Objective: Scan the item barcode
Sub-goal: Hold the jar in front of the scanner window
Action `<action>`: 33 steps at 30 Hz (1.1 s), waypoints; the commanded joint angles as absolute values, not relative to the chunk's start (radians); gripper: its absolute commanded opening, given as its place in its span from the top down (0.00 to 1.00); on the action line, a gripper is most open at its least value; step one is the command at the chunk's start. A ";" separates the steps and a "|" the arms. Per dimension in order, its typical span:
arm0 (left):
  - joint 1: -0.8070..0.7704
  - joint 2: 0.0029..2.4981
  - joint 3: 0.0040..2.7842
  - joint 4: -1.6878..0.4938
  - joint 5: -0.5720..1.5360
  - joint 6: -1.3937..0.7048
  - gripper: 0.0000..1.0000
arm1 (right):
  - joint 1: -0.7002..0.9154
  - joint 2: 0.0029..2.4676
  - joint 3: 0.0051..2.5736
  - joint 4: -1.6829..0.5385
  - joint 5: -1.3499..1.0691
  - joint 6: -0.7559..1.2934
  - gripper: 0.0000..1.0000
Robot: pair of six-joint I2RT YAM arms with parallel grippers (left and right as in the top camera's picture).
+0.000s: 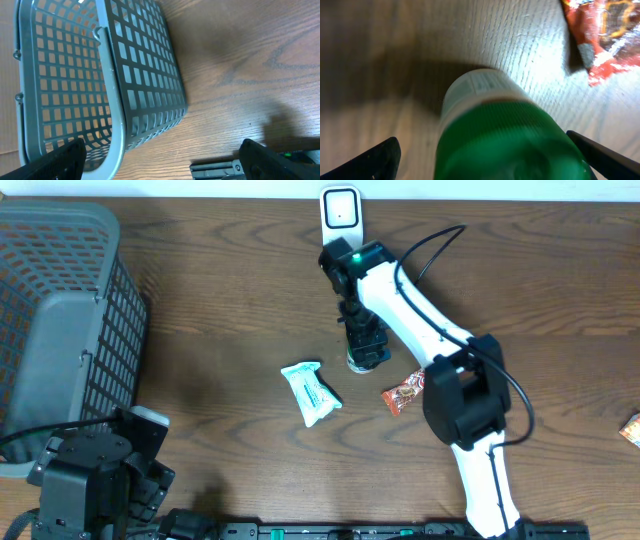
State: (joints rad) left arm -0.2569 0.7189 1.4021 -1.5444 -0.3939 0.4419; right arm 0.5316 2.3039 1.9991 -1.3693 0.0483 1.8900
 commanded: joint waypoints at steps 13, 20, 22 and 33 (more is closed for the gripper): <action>-0.253 0.719 1.408 -1.544 -0.392 0.433 0.02 | 0.521 2.368 2.000 -1.380 0.024 1.312 0.38; -0.253 0.719 1.408 -1.544 -0.392 0.433 0.02 | 0.512 2.368 2.001 -1.377 0.024 0.683 0.37; -0.253 0.719 1.408 -1.544 -0.392 0.433 0.02 | 0.512 2.368 2.002 -1.375 0.025 0.497 0.37; -0.253 0.719 1.408 -1.544 -0.392 0.432 0.02 | 0.525 2.368 2.032 -1.391 0.029 -0.025 0.22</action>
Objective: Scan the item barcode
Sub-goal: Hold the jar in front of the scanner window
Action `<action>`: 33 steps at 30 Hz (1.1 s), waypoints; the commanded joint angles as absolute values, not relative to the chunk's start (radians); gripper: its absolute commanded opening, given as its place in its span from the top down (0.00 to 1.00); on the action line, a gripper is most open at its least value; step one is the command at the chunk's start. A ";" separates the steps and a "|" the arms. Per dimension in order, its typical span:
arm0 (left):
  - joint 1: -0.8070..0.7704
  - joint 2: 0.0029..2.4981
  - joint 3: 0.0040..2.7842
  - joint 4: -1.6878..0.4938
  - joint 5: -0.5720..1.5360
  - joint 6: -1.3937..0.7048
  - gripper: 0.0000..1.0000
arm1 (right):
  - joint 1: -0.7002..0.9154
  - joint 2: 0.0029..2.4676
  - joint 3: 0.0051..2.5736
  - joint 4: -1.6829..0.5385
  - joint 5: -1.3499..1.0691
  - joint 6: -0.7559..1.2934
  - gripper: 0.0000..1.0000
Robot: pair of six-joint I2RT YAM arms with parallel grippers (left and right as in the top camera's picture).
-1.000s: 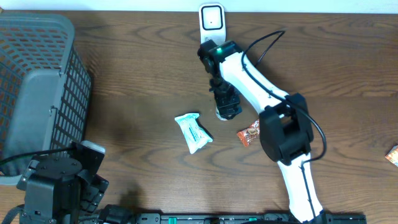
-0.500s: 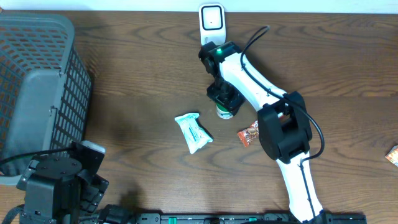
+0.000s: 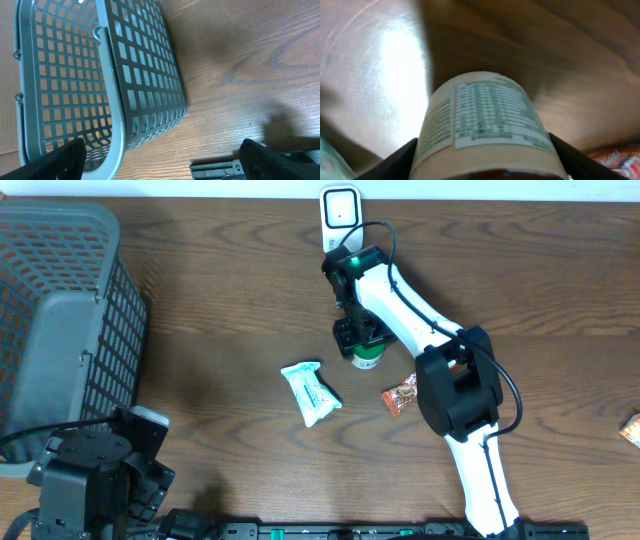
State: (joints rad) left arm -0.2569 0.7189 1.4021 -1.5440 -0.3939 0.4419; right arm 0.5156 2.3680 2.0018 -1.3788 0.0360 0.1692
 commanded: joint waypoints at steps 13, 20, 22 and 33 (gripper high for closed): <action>-0.253 0.719 1.408 -1.544 -0.392 0.433 0.02 | 0.527 2.367 2.312 -1.634 0.028 0.370 0.01; -0.253 0.719 1.408 -1.544 -0.392 0.433 0.02 | 0.512 2.368 2.305 -1.685 0.024 0.523 0.01; -0.253 0.719 1.408 -1.544 -0.392 0.432 0.02 | 0.512 2.368 2.300 -1.677 0.024 0.529 0.01; -0.253 0.719 1.408 -1.544 -0.392 0.433 0.02 | 0.507 2.368 2.114 -1.487 -0.002 0.614 0.01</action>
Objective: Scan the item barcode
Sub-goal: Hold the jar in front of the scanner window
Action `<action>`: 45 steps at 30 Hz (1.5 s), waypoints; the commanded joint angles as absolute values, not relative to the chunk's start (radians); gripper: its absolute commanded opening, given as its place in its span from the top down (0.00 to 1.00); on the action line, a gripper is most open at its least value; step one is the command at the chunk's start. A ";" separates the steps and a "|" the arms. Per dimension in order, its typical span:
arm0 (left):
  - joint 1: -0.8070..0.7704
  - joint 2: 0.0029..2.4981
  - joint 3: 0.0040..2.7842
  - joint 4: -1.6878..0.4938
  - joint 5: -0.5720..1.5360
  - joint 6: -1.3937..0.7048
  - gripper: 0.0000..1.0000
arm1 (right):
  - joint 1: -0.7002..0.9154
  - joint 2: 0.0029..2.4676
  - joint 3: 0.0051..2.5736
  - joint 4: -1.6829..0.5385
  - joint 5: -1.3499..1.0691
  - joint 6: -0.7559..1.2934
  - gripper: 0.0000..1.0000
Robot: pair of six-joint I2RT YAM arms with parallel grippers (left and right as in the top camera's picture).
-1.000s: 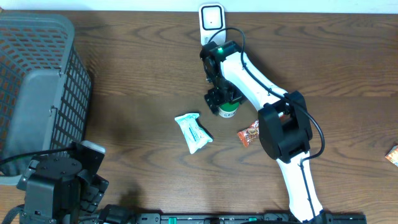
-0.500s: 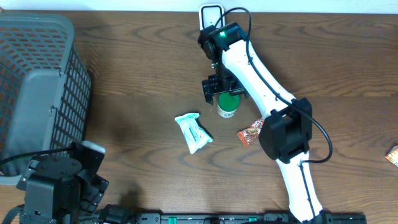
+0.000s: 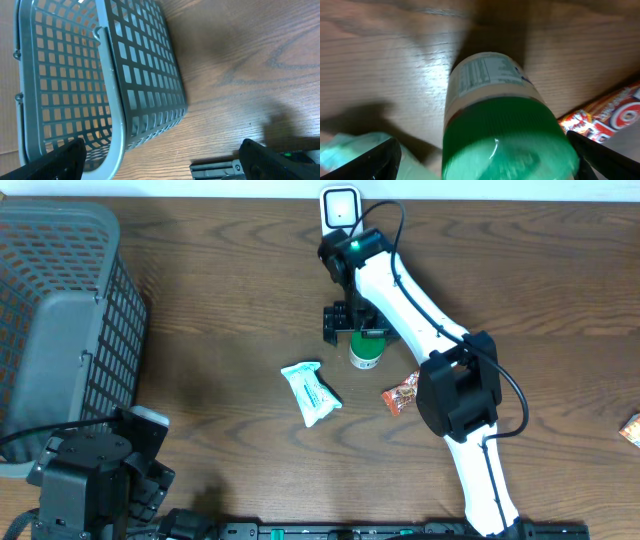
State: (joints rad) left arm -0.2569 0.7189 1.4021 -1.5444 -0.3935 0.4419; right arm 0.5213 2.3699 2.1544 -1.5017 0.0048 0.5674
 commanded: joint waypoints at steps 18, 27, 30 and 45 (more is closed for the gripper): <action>-0.253 0.719 1.408 -1.544 -0.392 0.432 0.02 | 0.504 2.368 1.853 -1.222 -0.039 0.613 0.28; -0.253 0.719 1.408 -1.544 -0.392 0.432 0.02 | 0.501 2.368 1.863 -1.195 -0.051 0.506 0.36; -0.253 0.719 1.408 -1.544 -0.392 0.433 0.02 | 0.499 2.368 1.886 -1.166 -0.049 0.358 0.36; -0.253 0.719 1.408 -1.544 -0.392 0.432 0.02 | 0.499 2.368 2.042 -1.153 0.044 0.192 0.10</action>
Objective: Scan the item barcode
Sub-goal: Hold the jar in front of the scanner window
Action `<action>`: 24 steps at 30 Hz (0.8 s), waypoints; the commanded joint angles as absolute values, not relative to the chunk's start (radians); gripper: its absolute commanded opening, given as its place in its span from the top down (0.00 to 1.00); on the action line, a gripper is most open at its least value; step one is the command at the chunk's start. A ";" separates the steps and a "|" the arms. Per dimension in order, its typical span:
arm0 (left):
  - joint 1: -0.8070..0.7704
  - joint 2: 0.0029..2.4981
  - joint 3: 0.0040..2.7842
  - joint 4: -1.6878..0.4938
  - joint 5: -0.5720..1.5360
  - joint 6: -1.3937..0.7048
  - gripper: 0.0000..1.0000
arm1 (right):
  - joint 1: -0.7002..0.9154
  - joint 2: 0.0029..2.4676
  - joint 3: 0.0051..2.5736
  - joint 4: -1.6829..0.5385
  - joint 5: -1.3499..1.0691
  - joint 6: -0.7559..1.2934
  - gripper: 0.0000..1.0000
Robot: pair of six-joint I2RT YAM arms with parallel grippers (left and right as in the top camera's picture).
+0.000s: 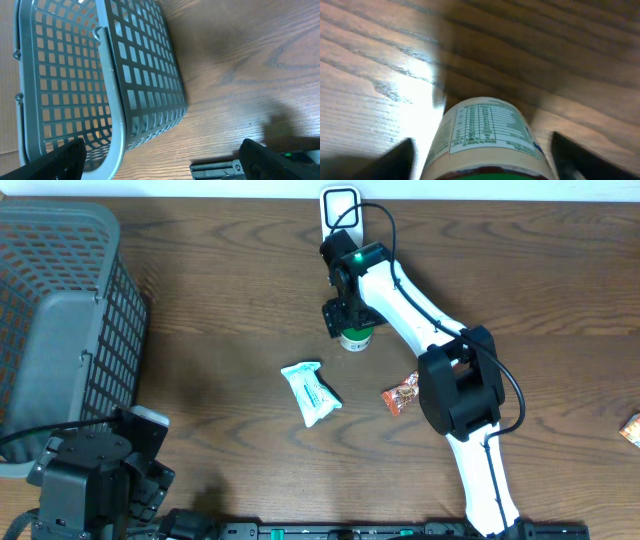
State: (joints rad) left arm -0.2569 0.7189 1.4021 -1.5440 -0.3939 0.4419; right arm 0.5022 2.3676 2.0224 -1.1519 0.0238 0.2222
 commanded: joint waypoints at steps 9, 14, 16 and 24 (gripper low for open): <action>-0.253 0.719 1.408 -1.544 -0.392 0.432 0.02 | 0.494 2.367 2.146 -1.319 0.043 0.279 0.01; -0.253 0.719 1.408 -1.544 -0.392 0.433 0.02 | 0.492 2.369 2.129 -1.340 0.043 0.334 0.01; -0.253 0.719 1.408 -1.544 -0.392 0.433 0.02 | 0.492 2.369 2.111 -1.330 0.043 0.348 0.01; -0.253 0.719 1.408 -1.544 -0.392 0.433 0.02 | 0.492 2.370 2.001 -1.221 -0.010 0.389 0.01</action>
